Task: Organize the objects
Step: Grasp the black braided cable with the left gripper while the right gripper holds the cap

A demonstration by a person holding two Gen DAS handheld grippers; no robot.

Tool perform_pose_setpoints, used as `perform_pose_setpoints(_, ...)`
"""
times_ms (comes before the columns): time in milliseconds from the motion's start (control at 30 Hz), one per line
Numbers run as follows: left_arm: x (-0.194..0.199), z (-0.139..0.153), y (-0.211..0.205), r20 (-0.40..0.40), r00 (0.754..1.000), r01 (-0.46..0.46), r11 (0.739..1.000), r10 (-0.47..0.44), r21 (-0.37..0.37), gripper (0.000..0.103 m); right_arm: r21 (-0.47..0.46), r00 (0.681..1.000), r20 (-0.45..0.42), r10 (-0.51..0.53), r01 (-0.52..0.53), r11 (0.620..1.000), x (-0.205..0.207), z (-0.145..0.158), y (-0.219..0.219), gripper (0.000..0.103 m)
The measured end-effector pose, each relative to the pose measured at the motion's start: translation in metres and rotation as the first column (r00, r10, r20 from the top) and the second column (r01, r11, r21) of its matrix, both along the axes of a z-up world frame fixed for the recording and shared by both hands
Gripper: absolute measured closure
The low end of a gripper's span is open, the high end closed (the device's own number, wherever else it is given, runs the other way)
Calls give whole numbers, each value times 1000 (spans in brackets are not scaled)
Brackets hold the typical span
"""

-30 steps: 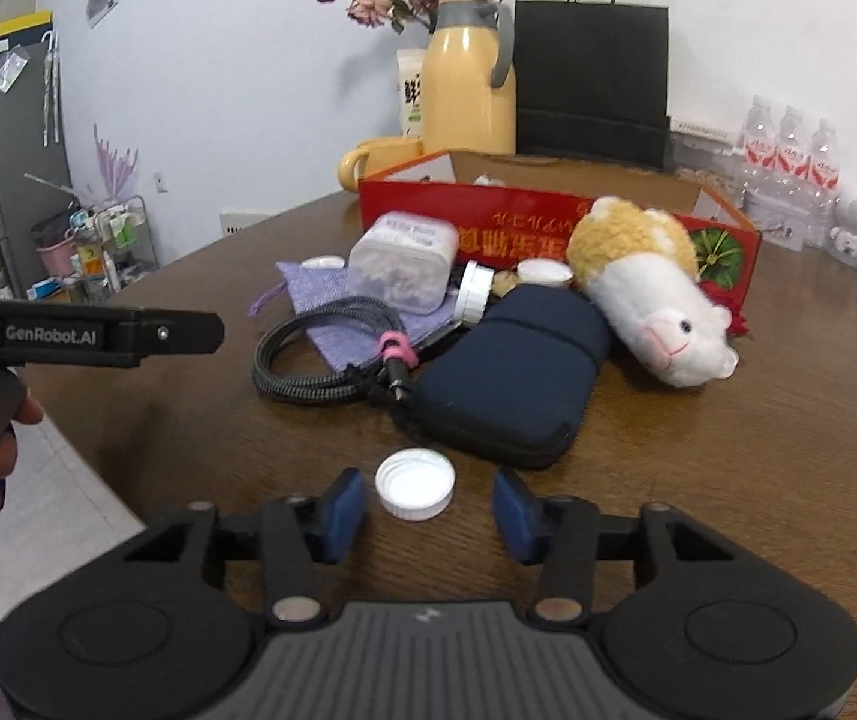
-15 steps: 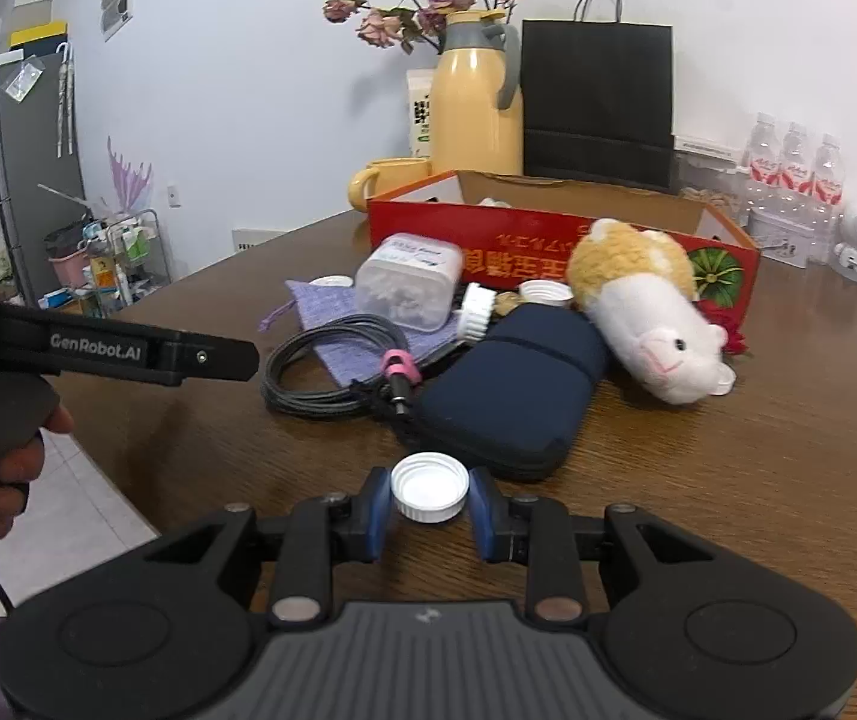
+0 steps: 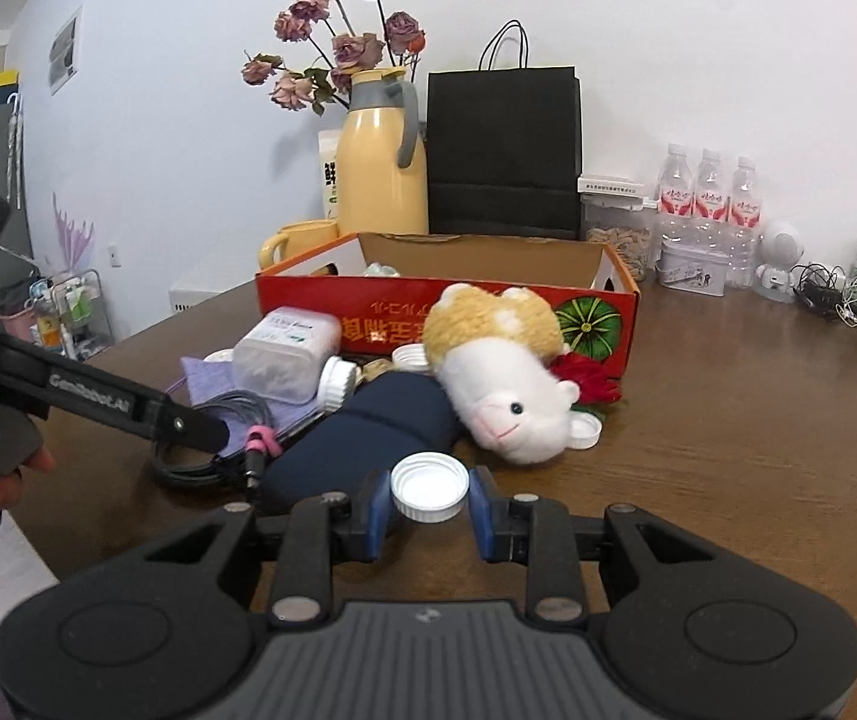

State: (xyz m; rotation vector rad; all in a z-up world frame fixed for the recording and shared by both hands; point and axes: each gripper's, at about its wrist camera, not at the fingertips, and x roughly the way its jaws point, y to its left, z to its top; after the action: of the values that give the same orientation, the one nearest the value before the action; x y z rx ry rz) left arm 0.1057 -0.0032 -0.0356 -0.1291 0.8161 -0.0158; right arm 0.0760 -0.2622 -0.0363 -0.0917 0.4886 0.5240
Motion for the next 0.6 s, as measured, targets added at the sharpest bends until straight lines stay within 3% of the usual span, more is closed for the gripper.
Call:
perform_pose_setpoints(133, 20, -1, -7, -95, 995, 7, 1000, -6, 16, 0, 3, 1000, 7, 17, -17, 1000, 8, -1, -1, 76)
perform_pose_setpoints(400, 37, -10, -20, -185, 982, -27, 997, 41, 78, 0, 13, 999, 16, 35, -35, 999, 17, -2, -3, 76)
perform_pose_setpoints(467, 34, -13, -26, -168, 985, -22, 993, 42, 119, 0, 17, 999, 16, 36, -36, 999, 19, -2, -5, 76)
perform_pose_setpoints(600, 29, -14, -26, -166, 985, -27, 993, 46, 116, 0, 22, 999, 9, 39, -39, 999, 23, -4, -7, 76)
